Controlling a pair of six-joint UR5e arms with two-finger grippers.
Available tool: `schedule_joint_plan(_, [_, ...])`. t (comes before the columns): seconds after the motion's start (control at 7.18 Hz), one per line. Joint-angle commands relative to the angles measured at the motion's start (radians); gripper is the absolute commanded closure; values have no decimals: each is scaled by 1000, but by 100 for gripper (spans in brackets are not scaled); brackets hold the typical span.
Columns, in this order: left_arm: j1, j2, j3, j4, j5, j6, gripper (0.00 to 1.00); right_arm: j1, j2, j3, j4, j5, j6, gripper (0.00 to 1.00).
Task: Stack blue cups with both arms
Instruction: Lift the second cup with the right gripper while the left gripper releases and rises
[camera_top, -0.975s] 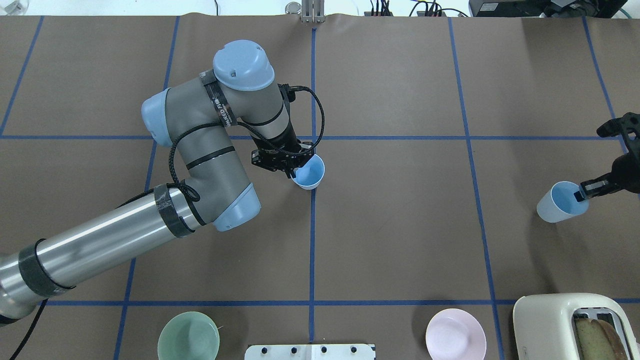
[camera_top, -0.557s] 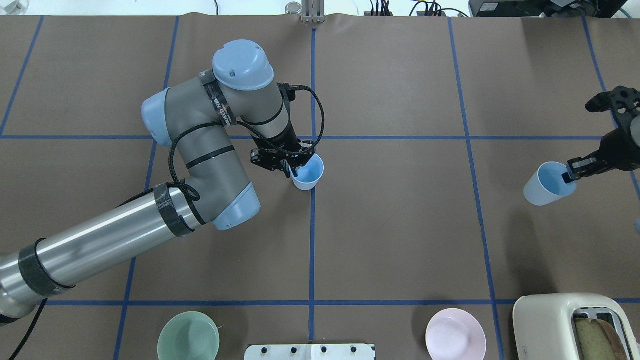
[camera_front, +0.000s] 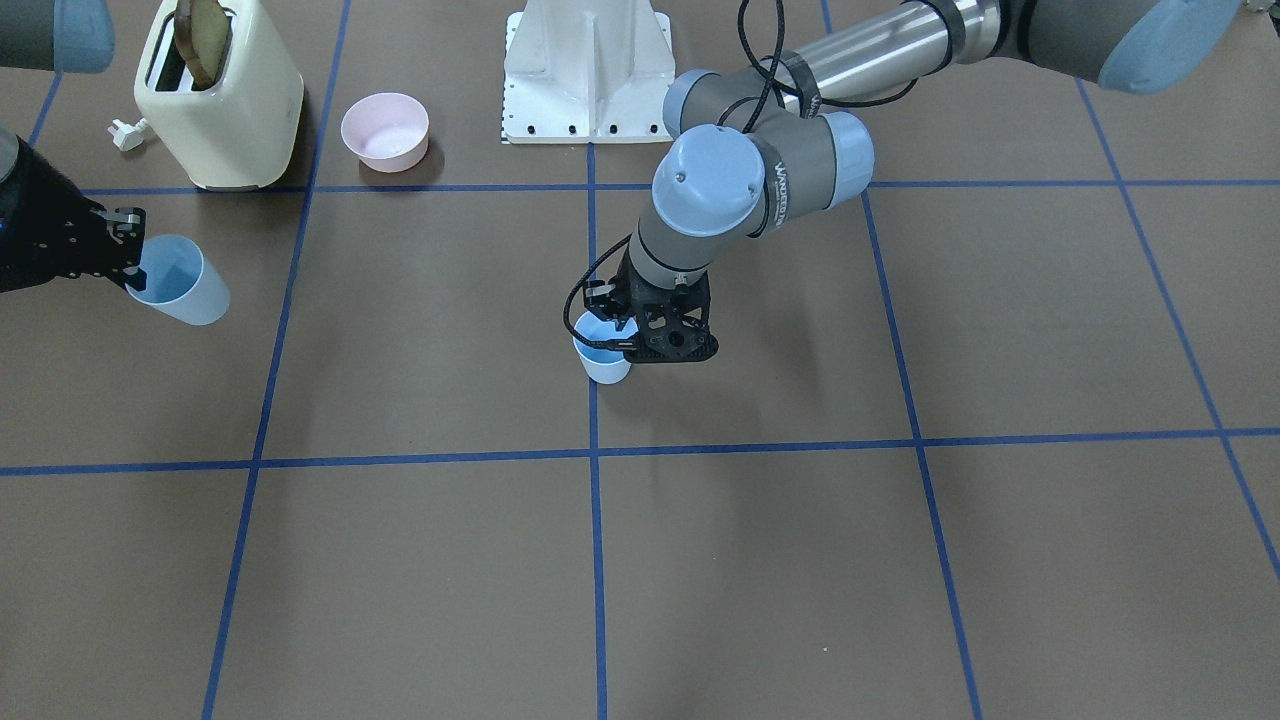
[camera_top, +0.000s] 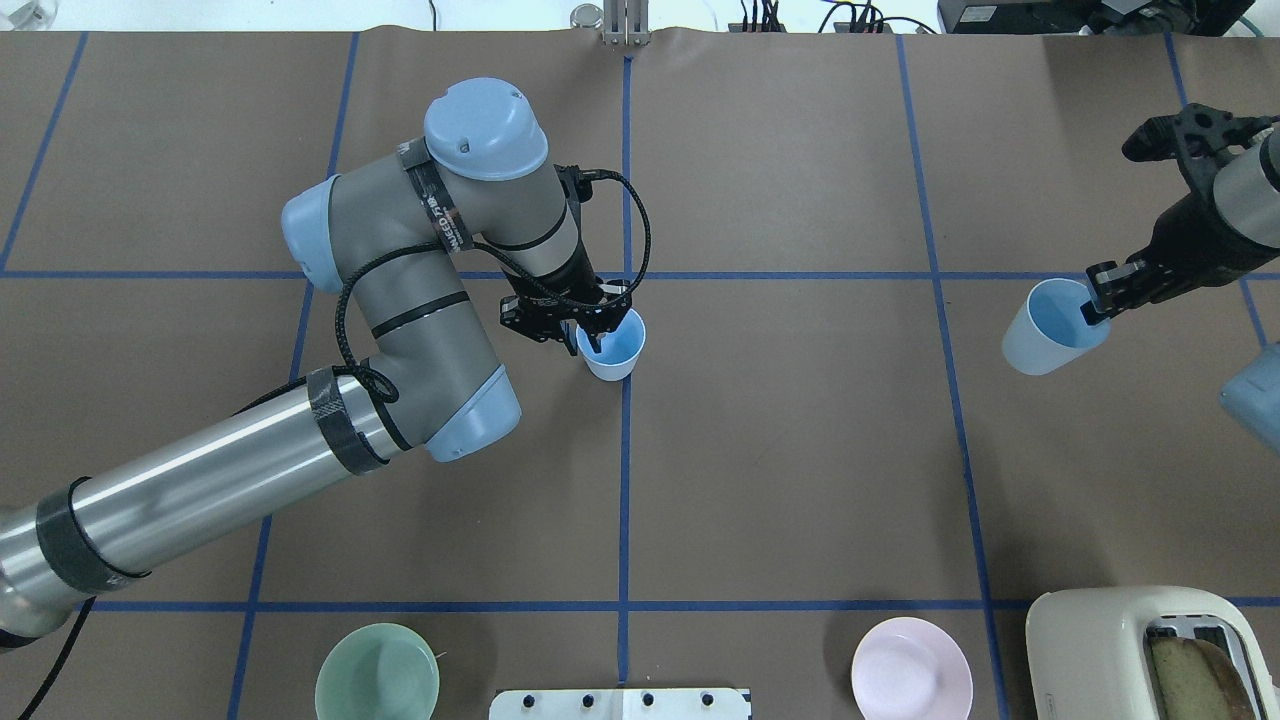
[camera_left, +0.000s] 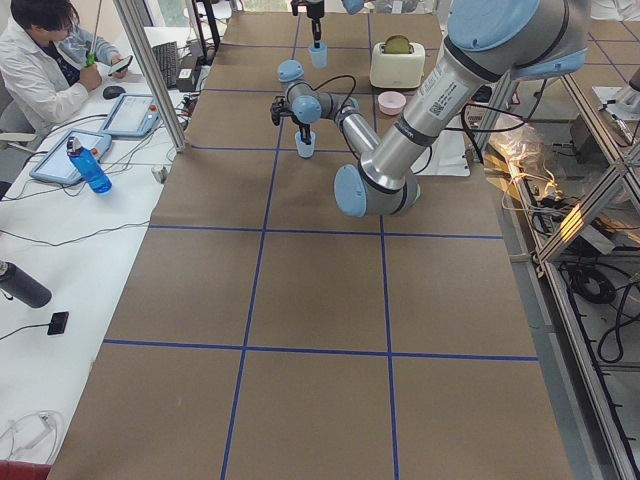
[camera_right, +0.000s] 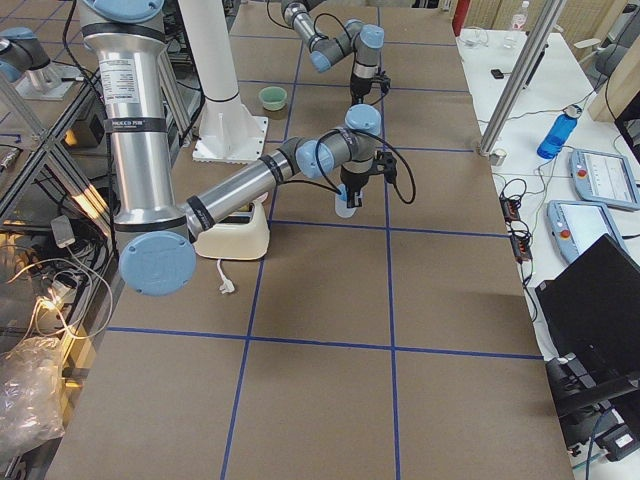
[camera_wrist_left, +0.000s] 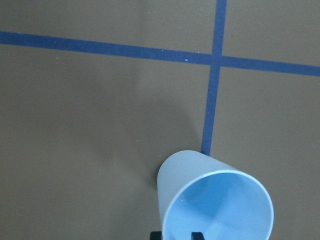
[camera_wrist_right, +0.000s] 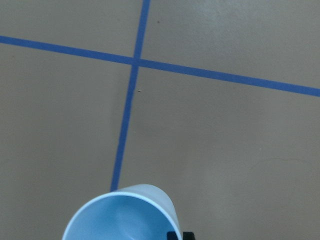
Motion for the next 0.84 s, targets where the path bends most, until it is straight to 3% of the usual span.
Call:
schedule_joint_plan(0.0, [-13, 7, -28, 9, -6, 1, 67, -4, 94, 2, -55, 5, 78, 91])
schedule_joint_plan(0.56, [-80, 122, -153, 12, -13, 28, 60, -78, 269, -31, -95, 14, 238, 91])
schedule_joint_plan(0.7, [-105, 151, -170, 16, -48, 108, 57, -105, 323, -56, -94, 8, 293, 91])
